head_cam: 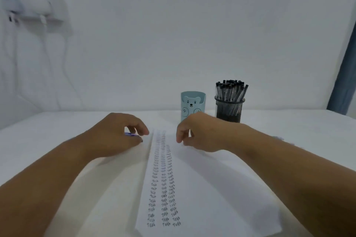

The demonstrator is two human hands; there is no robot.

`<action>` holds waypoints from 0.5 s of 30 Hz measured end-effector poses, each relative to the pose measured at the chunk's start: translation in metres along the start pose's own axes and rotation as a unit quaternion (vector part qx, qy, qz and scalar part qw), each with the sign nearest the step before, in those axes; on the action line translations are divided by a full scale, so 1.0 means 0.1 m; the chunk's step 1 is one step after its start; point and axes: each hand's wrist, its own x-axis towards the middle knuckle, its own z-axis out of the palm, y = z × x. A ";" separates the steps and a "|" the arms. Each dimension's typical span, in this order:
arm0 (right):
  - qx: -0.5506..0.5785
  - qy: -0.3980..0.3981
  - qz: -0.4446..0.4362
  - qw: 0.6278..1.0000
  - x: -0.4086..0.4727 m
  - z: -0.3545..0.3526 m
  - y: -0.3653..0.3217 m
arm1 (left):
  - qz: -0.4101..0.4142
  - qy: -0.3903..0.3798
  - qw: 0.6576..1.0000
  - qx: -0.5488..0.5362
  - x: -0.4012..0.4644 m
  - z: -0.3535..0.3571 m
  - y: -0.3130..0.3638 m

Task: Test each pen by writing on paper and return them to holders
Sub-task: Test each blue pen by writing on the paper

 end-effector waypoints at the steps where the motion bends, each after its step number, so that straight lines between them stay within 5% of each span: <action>1: -0.003 -0.001 -0.012 1.000 0.07 0.03 -0.06 | -0.017 -0.009 1.000 0.012 -0.01 -0.08 -0.02; 7: -0.019 -0.015 -0.040 0.999 0.38 0.23 -0.15 | -0.097 -0.097 0.985 0.106 -0.06 -0.42 -0.26; 15: 0.088 0.089 -0.067 0.990 0.39 0.53 0.02 | -0.083 -0.125 0.976 0.158 -0.05 -0.38 -0.38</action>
